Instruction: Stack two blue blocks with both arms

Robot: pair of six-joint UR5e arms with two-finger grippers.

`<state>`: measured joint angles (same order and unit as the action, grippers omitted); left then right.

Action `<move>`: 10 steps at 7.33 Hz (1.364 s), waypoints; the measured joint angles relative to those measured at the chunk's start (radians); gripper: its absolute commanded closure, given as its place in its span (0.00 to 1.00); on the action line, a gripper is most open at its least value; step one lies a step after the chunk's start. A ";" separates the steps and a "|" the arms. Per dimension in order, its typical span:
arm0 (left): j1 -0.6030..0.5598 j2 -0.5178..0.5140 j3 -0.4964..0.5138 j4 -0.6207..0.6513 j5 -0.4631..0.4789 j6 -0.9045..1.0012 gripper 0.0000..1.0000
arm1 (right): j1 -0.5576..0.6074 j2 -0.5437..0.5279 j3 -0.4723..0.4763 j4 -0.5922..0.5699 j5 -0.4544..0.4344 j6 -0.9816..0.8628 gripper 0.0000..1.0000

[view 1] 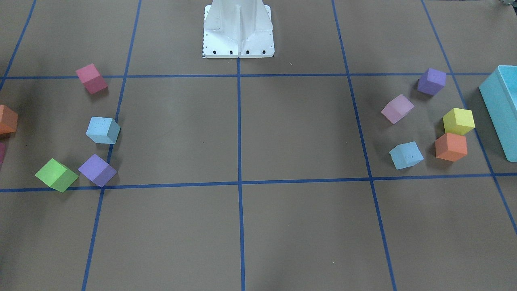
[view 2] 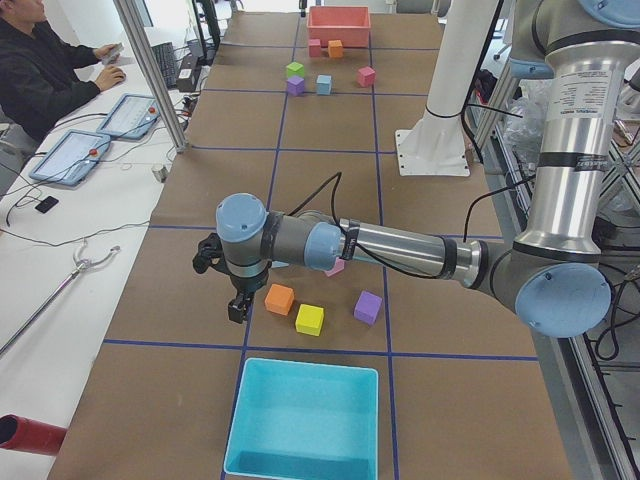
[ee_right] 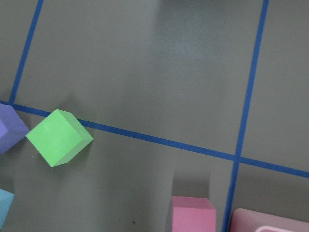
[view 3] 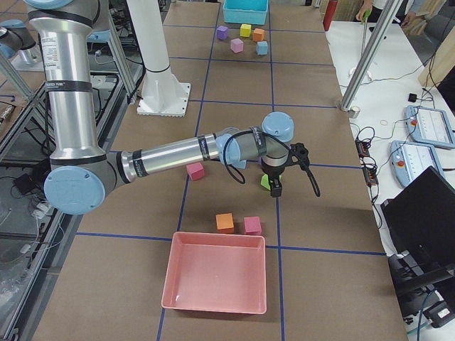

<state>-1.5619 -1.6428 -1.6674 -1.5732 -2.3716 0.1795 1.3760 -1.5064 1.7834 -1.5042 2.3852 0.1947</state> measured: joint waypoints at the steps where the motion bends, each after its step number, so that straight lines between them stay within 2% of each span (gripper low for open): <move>1: 0.001 0.000 0.001 0.000 0.000 0.000 0.00 | -0.050 0.002 0.003 0.064 -0.005 0.083 0.00; 3: 0.002 -0.002 0.003 -0.001 0.000 -0.001 0.00 | -0.157 0.013 0.011 0.128 -0.065 0.328 0.00; 6: 0.002 -0.003 -0.004 -0.001 -0.005 -0.001 0.00 | -0.269 0.053 0.015 0.138 -0.154 0.625 0.00; 10: 0.002 -0.002 -0.006 -0.001 -0.002 -0.002 0.00 | -0.375 0.111 0.016 0.125 -0.188 0.740 0.01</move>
<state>-1.5600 -1.6445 -1.6738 -1.5738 -2.3740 0.1780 1.0006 -1.3958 1.7993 -1.3796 2.1975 0.9346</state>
